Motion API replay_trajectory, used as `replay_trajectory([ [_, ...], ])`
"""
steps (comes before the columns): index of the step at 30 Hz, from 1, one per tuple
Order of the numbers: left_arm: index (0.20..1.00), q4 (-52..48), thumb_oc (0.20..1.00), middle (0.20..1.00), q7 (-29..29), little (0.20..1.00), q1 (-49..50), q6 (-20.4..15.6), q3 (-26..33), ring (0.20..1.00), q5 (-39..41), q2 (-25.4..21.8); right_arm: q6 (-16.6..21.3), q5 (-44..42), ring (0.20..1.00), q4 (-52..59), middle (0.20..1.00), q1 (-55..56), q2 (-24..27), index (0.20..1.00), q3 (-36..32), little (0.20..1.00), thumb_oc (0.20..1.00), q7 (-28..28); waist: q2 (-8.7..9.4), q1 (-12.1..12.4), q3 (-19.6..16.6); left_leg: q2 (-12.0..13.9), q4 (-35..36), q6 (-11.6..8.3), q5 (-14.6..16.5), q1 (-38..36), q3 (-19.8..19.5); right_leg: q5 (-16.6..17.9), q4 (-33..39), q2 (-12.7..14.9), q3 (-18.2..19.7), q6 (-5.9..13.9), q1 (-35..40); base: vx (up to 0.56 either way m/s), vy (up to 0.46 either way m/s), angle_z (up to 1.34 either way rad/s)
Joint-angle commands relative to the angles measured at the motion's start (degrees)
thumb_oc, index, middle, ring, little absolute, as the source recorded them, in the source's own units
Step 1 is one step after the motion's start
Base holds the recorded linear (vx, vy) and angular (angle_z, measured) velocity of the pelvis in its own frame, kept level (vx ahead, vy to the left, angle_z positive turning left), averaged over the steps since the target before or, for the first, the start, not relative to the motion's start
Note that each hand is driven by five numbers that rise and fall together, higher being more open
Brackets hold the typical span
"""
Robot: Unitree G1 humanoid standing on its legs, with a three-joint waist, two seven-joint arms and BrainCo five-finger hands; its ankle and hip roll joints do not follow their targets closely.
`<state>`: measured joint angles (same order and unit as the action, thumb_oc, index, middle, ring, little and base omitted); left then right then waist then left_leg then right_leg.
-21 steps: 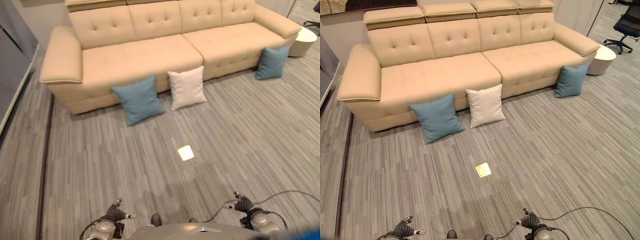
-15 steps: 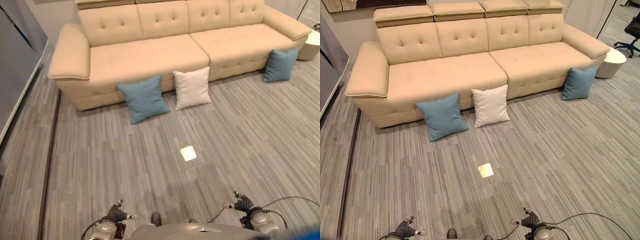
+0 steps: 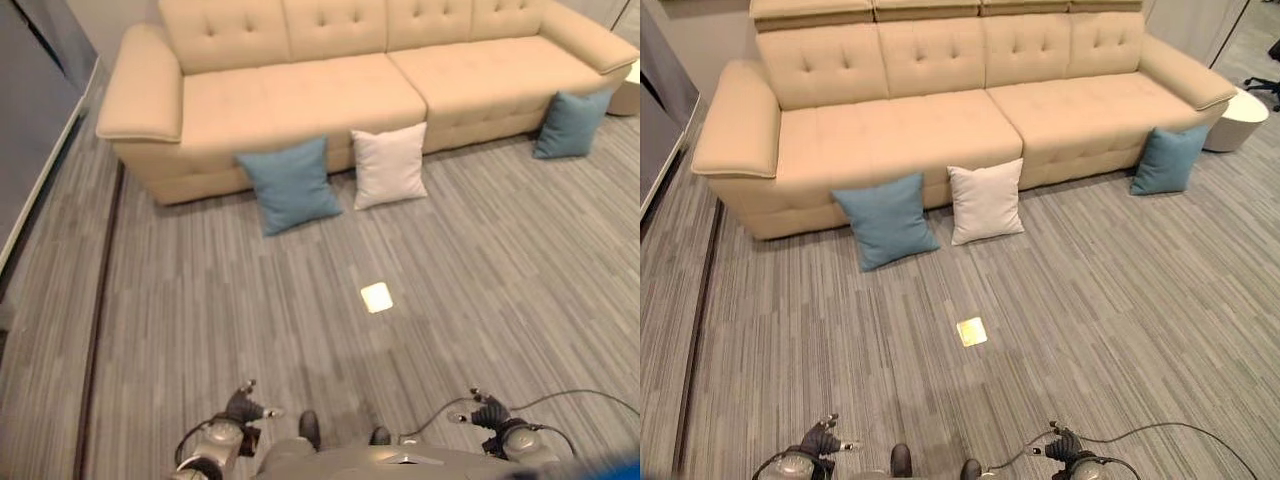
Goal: Pick up all the scattered cushions and arrange them neatly on the sofa.
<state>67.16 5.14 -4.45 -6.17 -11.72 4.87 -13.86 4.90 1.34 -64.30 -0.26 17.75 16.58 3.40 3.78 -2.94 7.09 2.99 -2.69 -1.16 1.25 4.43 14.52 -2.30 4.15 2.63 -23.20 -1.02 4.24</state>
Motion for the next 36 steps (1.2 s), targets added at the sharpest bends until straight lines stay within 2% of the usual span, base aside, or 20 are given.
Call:
replay_trajectory([
  [1, 1.000, 2.88, 1.000, 1.000, 0.62, 1.000, 0.47, -0.16, -0.64, 1.000, -2.01, 1.01, 0.39, -0.55, 1.000, -2.35, 1.000, -1.88, -0.31, 1.000, 0.60, 1.000, 1.000, 1.03, -0.11, 0.34, -3.84, 2.92, -1.43, -3.42, 0.99, -2.09, 0.42, 0.00, -3.43, 3.70, 4.88, 6.78, -2.33, 0.12, 0.135, 0.29],
  [8, 1.000, 3.14, 1.000, 1.000, 0.63, 1.000, 0.63, -0.24, 0.29, 1.000, -1.97, 0.14, -0.62, 0.65, 1.000, -2.75, 1.000, -3.04, -0.53, 1.000, 0.67, 1.000, 1.000, 1.00, -0.18, 1.13, -4.14, 0.44, 0.18, -1.31, 2.43, -2.80, 1.29, 1.10, -5.33, 6.34, 6.60, 9.02, -3.54, 0.08, 0.156, 0.03],
  [10, 1.000, 2.95, 1.000, 1.000, 0.62, 1.000, 0.60, -0.40, 0.60, 1.000, -1.69, -0.18, -0.82, 1.15, 1.000, -3.00, 1.000, -3.45, -0.59, 1.000, 0.61, 1.000, 1.000, 0.93, -0.48, 1.81, -3.78, -0.74, 0.66, -0.20, 2.83, -2.91, 0.74, 1.34, -8.04, 7.75, 6.86, 9.76, -4.80, 0.08, 0.243, -0.13],
  [11, 1.000, 2.98, 1.000, 1.000, 0.56, 1.000, 0.50, -0.36, 0.91, 1.000, -1.70, -0.75, -1.01, 1.67, 1.000, -2.84, 1.000, -3.83, -0.46, 1.000, 0.54, 1.000, 1.000, 0.81, -0.64, 2.07, -3.06, -2.00, 1.74, 0.96, 3.36, -4.12, 0.33, 3.31, -13.19, 9.81, 7.62, 10.84, -6.77, 0.06, 0.150, -0.10],
  [12, 1.000, 2.98, 1.000, 1.000, 0.55, 1.000, 0.48, -0.36, 0.91, 1.000, -1.70, -0.76, -1.02, 1.67, 1.000, -2.84, 1.000, -3.85, -0.48, 1.000, 0.54, 1.000, 1.000, 0.81, -0.62, 2.08, -3.25, -2.02, 1.78, 0.97, 3.24, -3.89, 0.36, 3.43, -13.13, 9.82, 7.64, 10.82, -7.00, 0.11, 0.256, -0.08],
  [13, 1.000, 2.80, 1.000, 1.000, 0.56, 1.000, 0.09, -0.23, 0.79, 1.000, -1.73, -1.37, -1.20, 1.66, 1.000, -2.28, 1.000, -4.26, -0.41, 1.000, 0.64, 1.000, 1.000, 0.69, -0.77, 1.78, -2.00, -2.72, 1.82, 2.11, 3.56, -4.58, -0.79, 5.06, -19.22, 10.70, 9.19, 11.17, -9.16, 0.04, 0.108, 0.06],
  [14, 1.000, 2.80, 1.000, 1.000, 0.56, 1.000, 0.07, -0.22, 0.80, 1.000, -1.73, -1.38, -1.20, 1.66, 1.000, -2.29, 1.000, -4.28, -0.42, 1.000, 0.63, 1.000, 1.000, 0.69, -0.77, 1.78, -2.16, -2.69, 1.82, 2.10, 3.47, -4.36, -0.78, 5.19, -19.11, 10.66, 9.18, 11.13, -9.33, 0.13, 0.191, 0.04],
  [15, 1.000, 2.74, 1.000, 1.000, 0.59, 1.000, -0.47, -0.24, 0.74, 1.000, -1.97, -2.13, -1.00, 1.34, 1.000, -1.77, 1.000, -4.30, -0.57, 1.000, 0.82, 1.000, 1.000, 0.69, -1.30, 1.09, -1.26, -2.69, 2.20, 2.51, 3.86, -5.51, -1.86, 4.78, -23.90, 9.32, 11.89, 10.76, -11.81, 0.14, 0.112, 0.17],
  [16, 1.000, 2.53, 1.000, 1.000, 0.72, 1.000, -0.63, -0.34, 0.66, 1.000, -1.92, -2.29, -0.99, 1.28, 1.000, -1.57, 1.000, -4.31, -0.48, 1.000, 1.05, 1.000, 1.000, 0.78, -1.61, 0.63, -1.07, -2.83, 2.78, 2.58, 4.00, -6.28, -2.54, 4.40, -24.51, 7.83, 13.56, 10.11, -13.31, 0.20, 0.127, 0.25],
  [19, 1.000, 2.28, 1.000, 1.000, 0.89, 1.000, -0.85, -0.47, 0.73, 1.000, -1.65, -2.54, -1.07, 1.14, 1.000, -1.28, 1.000, -4.58, -0.12, 1.000, 1.24, 1.000, 1.000, 0.77, -1.79, 0.10, -0.70, -3.13, 3.52, 2.46, 4.15, -7.16, -3.60, 3.34, -22.24, 6.12, 14.50, 9.33, -15.14, 0.14, 0.000, 0.35],
  [21, 1.000, 2.43, 1.000, 1.000, 0.88, 1.000, -1.43, -0.52, 0.48, 1.000, -1.60, -2.55, -1.02, 0.98, 1.000, -0.78, 1.000, -5.07, 0.44, 1.000, 1.33, 1.000, 1.000, 0.89, -1.46, -0.87, 0.06, -3.96, 4.22, 2.02, 4.58, -8.37, -5.10, 3.70, -15.80, 4.64, 13.83, 9.00, -17.89, 0.23, -0.065, 0.24],
  [22, 1.000, 2.43, 1.000, 1.000, 0.88, 1.000, -1.44, -0.53, 0.48, 1.000, -1.60, -2.52, -1.02, 0.98, 1.000, -0.78, 1.000, -5.06, 0.47, 1.000, 1.33, 1.000, 1.000, 0.89, -1.58, -0.97, 0.19, -3.85, 4.21, 1.99, 4.66, -8.52, -5.23, 3.70, -15.66, 4.56, 13.66, 8.99, -17.61, 0.23, -0.094, 0.22],
  [23, 1.000, 2.64, 1.000, 1.000, 0.75, 1.000, -1.72, -0.68, 0.35, 1.000, -1.70, -2.31, -0.92, 1.09, 1.000, -0.14, 1.000, -5.20, 1.03, 1.000, 1.10, 1.000, 1.000, 0.96, -1.33, -1.74, 0.67, -4.27, 4.22, 1.60, 5.30, -9.43, -6.49, 5.24, -12.15, 4.38, 12.86, 9.63, -18.82, 0.15, -0.072, 0.41],
  [26, 1.000, 2.87, 1.000, 1.000, 0.62, 1.000, -1.75, -0.66, 0.13, 1.000, -1.90, -1.96, -0.86, 1.35, 1.000, 0.43, 1.000, -4.82, 1.49, 1.000, 0.87, 1.000, 1.000, 0.92, -1.10, -2.00, 0.84, -4.67, 3.26, 1.42, 6.34, -10.04, -7.13, 5.41, -11.13, 4.55, 11.95, 9.64, -18.22, 0.26, -0.153, 0.45],
  [28, 1.000, 2.95, 1.000, 1.000, 0.31, 1.000, -1.14, -0.74, -0.22, 1.000, -2.11, -1.09, -0.72, 1.49, 1.000, 0.83, 1.000, -3.45, 2.27, 1.000, 0.44, 1.000, 1.000, 0.86, -0.90, -2.75, -0.35, -4.46, 0.91, 0.12, 8.42, -11.12, -7.24, 4.29, -11.64, 4.03, 12.11, 8.43, -16.53, 0.28, -0.179, 0.49],
  [30, 1.000, 2.93, 1.000, 1.000, 0.19, 1.000, -0.98, -0.76, -0.23, 1.000, -1.92, -0.81, -0.67, 1.48, 1.000, 0.81, 1.000, -3.22, 2.64, 1.000, 0.11, 1.000, 1.000, 0.98, -1.01, -2.93, -0.60, -4.12, -0.93, -0.77, 8.42, -10.96, -6.89, 3.90, -11.44, 4.00, 11.37, 8.09, -15.73, 0.17, -0.125, 0.57],
  [31, 1.000, 3.00, 1.000, 1.000, 0.02, 1.000, -0.74, -0.77, -0.41, 1.000, -1.99, -0.51, -0.50, 1.30, 1.000, 0.99, 1.000, -2.92, 2.95, 1.000, -0.18, 1.000, 1.000, 0.90, -1.11, -3.33, -0.99, -3.31, -3.50, -2.16, 7.81, -10.58, -5.96, 3.35, -10.70, 3.67, 10.65, 7.56, -14.17, 0.30, -0.275, 0.36],
  [32, 1.000, 2.69, 1.000, 1.000, -0.06, 1.000, -0.63, -0.84, -0.96, 1.000, -2.16, -0.16, -0.30, 1.09, 1.000, 1.32, 1.000, -2.70, 3.50, 1.000, -0.32, 1.000, 1.000, 0.74, -0.60, -3.42, -0.84, -1.61, -12.60, -4.96, 4.16, -7.65, -4.35, 2.42, -9.82, 3.20, 10.48, 6.29, -11.49, 0.26, -0.284, 0.32],
  [33, 1.000, 2.23, 1.000, 1.000, 0.08, 1.000, -0.87, -0.81, -1.21, 1.000, -1.87, -0.03, -0.24, 0.81, 1.000, 1.24, 1.000, -2.79, 3.72, 1.000, -0.25, 1.000, 1.000, 0.94, 0.04, -3.22, -0.39, -0.66, -18.01, -6.01, 2.38, -5.26, -3.68, 1.97, -9.43, 3.24, 10.30, 5.56, -10.33, 0.17, -0.214, 0.36],
  [36, 1.000, 1.60, 1.000, 1.000, 0.18, 1.000, -1.15, -0.64, -1.34, 1.000, -1.37, 0.02, -0.51, 0.37, 1.000, 0.89, 1.000, -2.23, 3.78, 1.000, -0.22, 1.000, 1.000, 0.95, 0.82, -2.75, 0.18, 1.64, -24.20, -6.12, 0.82, -1.97, -1.56, 0.47, -8.97, 2.84, 9.88, 4.09, -8.37, 0.17, -0.190, -0.02],
])
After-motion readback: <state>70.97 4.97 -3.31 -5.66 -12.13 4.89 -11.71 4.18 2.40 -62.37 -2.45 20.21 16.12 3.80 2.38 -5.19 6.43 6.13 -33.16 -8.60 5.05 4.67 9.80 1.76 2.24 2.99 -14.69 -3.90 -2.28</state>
